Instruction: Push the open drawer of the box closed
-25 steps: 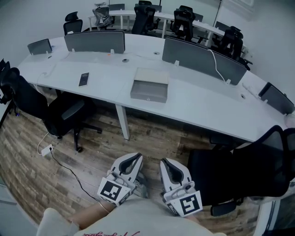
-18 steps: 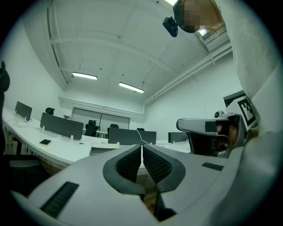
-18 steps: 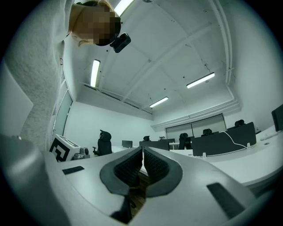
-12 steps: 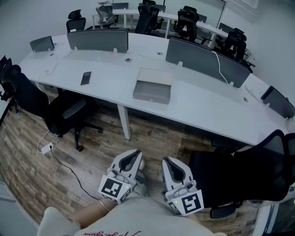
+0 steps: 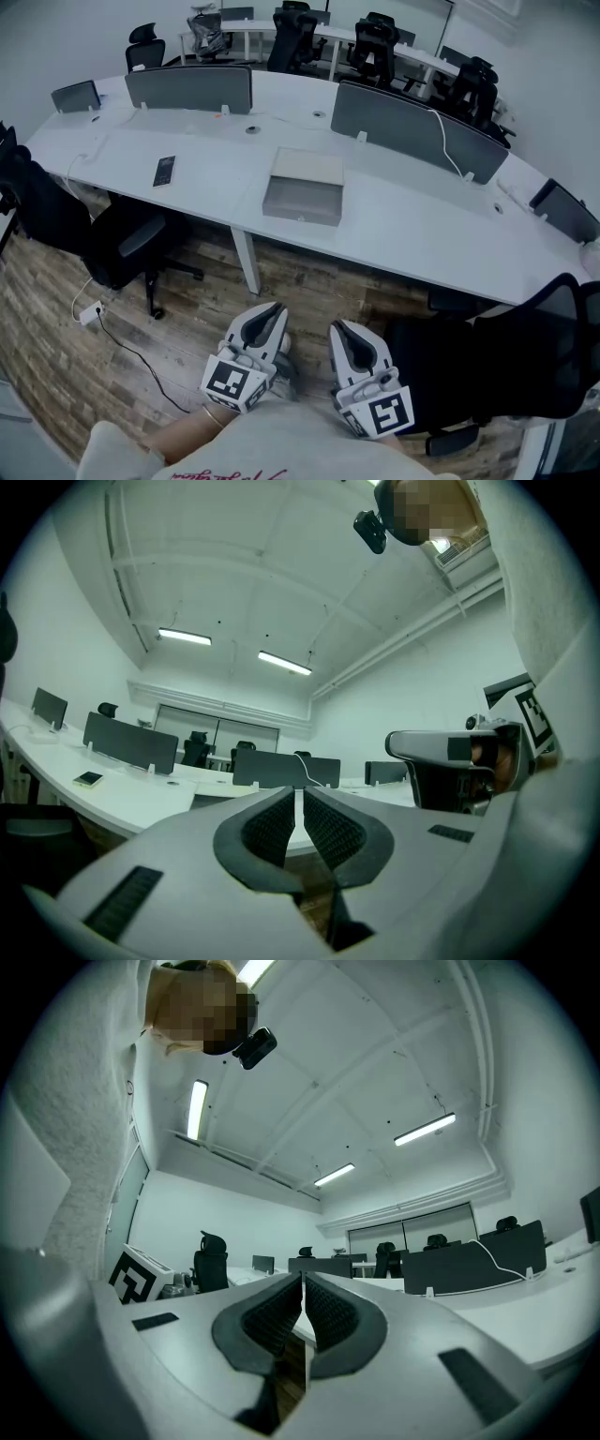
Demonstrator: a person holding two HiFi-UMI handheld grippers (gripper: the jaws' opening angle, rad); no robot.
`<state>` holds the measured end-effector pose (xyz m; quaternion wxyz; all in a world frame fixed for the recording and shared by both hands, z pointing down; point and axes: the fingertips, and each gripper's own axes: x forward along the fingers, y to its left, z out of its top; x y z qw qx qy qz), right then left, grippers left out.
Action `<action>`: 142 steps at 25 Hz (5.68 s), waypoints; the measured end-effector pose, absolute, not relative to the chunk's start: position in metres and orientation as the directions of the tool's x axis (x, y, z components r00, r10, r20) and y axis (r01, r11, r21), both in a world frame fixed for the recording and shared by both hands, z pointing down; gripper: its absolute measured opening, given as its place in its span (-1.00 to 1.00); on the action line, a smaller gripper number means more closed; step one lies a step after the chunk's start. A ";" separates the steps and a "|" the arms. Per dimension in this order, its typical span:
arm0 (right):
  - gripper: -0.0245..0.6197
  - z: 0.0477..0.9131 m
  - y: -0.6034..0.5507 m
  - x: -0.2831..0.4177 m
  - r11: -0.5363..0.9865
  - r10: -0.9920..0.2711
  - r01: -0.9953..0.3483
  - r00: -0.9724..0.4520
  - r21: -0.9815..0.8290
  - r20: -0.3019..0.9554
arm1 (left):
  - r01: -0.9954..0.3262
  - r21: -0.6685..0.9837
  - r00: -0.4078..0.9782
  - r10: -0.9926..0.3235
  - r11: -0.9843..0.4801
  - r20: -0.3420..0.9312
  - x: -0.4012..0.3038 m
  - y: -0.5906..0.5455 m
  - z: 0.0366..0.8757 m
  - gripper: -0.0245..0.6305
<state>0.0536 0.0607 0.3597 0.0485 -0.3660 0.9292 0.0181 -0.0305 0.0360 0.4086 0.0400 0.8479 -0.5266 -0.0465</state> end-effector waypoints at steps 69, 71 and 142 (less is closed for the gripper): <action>-0.85 0.360 -0.173 0.074 0.577 -0.816 -0.816 -0.574 -0.031 -0.071 | -0.960 0.204 0.277 -0.779 -0.194 0.563 -0.050 -0.277 0.588 -0.66; -0.85 0.362 -0.174 0.074 0.576 -0.817 -0.817 -0.573 -0.028 -0.066 | -0.957 0.201 0.286 -0.775 -0.208 0.563 -0.049 -0.277 0.588 -0.66; -0.85 0.346 -0.239 0.056 0.537 -0.837 -0.844 -0.531 -0.007 -0.133 | -0.927 0.298 0.362 -0.749 -0.227 0.555 -0.059 -0.361 0.577 -0.67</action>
